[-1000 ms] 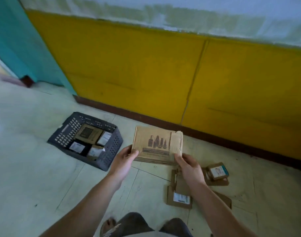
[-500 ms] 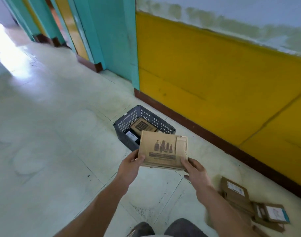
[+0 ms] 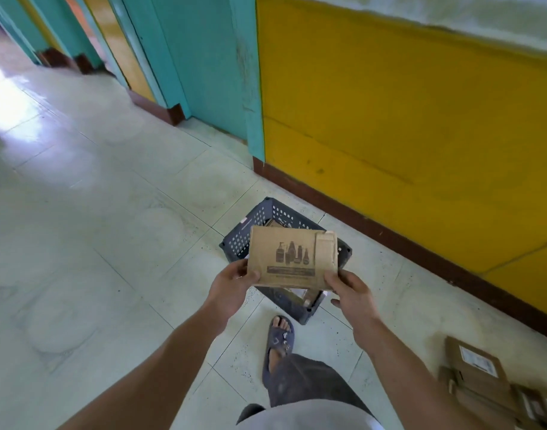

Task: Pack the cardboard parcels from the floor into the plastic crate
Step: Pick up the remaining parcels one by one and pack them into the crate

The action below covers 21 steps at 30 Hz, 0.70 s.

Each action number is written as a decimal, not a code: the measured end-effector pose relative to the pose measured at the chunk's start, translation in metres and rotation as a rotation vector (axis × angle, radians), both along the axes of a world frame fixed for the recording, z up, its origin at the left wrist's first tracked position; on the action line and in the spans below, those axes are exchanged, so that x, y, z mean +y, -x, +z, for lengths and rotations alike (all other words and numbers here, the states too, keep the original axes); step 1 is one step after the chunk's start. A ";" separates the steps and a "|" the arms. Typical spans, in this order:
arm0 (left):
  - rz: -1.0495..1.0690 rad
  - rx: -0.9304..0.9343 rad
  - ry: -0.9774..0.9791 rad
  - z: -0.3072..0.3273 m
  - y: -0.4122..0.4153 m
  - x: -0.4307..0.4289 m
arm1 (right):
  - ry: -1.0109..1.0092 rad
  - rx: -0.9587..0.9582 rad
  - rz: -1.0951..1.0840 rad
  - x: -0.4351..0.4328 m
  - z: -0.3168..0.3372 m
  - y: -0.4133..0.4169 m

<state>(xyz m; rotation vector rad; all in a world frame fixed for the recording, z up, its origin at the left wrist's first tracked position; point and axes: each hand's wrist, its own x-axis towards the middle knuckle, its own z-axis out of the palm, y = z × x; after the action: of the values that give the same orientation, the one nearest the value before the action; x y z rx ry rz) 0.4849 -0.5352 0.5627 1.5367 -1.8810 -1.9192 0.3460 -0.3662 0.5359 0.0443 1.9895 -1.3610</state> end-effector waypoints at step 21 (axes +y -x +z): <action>-0.583 -0.273 -0.130 -0.121 0.128 -0.284 | -0.357 -0.205 -0.210 -0.256 -0.070 0.057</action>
<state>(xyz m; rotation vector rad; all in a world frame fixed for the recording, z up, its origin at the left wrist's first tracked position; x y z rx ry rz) 0.3567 -0.8190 0.4415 1.4560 -2.6047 -2.1637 0.2894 -0.6227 0.4657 0.5487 2.0687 -1.0584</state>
